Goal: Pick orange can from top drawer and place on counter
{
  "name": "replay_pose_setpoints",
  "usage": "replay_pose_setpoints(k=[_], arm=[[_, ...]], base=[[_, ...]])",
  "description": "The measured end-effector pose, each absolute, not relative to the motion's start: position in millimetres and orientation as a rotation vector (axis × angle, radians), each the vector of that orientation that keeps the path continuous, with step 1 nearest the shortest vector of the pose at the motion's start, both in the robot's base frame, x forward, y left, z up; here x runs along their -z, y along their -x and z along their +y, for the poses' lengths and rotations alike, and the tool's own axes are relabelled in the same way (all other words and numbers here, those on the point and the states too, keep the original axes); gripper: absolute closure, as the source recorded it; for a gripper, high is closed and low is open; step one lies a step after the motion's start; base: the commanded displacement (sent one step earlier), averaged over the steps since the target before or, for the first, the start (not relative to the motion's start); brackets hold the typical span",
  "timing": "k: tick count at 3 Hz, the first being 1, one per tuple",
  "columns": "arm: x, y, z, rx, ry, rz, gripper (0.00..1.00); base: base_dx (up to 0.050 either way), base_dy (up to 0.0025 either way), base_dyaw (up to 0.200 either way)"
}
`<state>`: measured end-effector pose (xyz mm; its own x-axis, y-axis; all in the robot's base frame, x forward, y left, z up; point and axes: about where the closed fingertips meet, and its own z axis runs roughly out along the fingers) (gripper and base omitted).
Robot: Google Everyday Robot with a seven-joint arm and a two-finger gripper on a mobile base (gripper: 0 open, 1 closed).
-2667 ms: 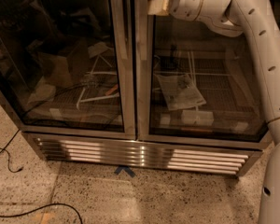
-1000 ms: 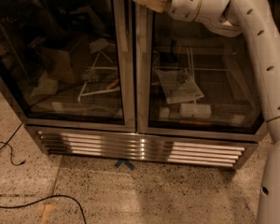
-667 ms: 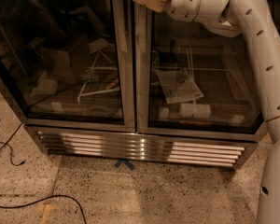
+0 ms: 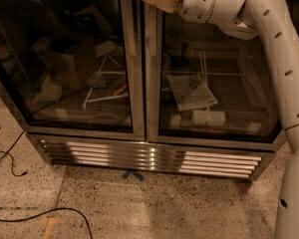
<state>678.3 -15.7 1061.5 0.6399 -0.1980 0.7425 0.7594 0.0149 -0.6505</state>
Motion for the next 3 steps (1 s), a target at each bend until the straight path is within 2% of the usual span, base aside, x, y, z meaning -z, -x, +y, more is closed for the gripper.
replay_pose_setpoints(k=[2,3], arm=[[-1061.5,-678.3,-15.7,0.8,1.362,-0.522,0.04],[-1061.2,-680.0,-16.8,0.798,1.362,-0.519,0.0]], base=[[0.0,0.0,0.0],[0.0,0.0,0.0]])
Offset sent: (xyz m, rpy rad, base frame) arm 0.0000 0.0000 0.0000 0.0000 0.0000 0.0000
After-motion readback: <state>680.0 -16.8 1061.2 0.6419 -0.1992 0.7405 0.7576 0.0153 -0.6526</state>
